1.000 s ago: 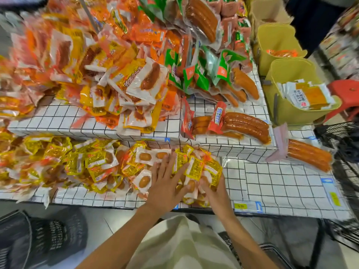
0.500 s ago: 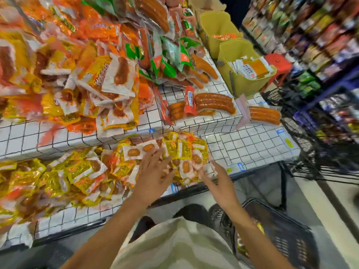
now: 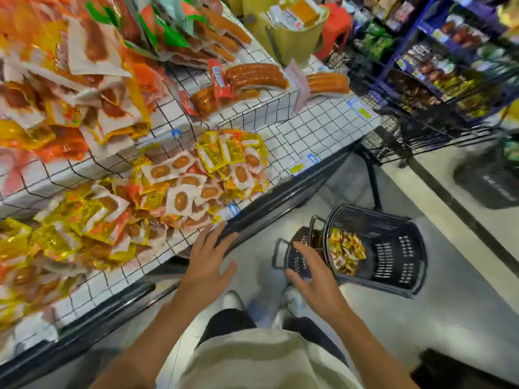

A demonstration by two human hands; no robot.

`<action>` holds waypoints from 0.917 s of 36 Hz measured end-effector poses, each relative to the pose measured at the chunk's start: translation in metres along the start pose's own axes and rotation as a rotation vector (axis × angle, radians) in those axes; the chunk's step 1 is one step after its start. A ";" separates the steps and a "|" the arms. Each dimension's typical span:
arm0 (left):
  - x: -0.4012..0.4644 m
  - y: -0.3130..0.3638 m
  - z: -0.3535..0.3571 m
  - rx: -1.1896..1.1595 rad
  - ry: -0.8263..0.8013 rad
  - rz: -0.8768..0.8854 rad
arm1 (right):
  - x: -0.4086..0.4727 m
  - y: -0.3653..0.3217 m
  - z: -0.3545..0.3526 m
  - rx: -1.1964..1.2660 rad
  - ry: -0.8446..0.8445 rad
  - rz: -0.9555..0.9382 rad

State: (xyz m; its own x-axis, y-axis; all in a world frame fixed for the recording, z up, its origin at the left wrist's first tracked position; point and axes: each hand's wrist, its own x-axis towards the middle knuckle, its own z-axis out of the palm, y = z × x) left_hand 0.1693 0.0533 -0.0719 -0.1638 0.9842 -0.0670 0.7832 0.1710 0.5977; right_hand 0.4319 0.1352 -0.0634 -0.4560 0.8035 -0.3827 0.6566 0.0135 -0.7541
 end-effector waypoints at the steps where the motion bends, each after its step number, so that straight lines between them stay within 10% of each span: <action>1: -0.006 0.005 0.008 -0.018 -0.013 -0.001 | -0.007 0.009 -0.001 -0.002 -0.009 0.016; 33: 0.063 0.259 0.274 0.144 -0.672 0.058 | -0.168 0.341 -0.209 0.132 0.186 0.579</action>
State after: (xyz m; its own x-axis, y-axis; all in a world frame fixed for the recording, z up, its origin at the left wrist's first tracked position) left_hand 0.5262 0.1715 -0.1399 0.2518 0.7985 -0.5469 0.8592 0.0757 0.5060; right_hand 0.8580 0.1292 -0.1441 0.0717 0.7487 -0.6590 0.6811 -0.5194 -0.5160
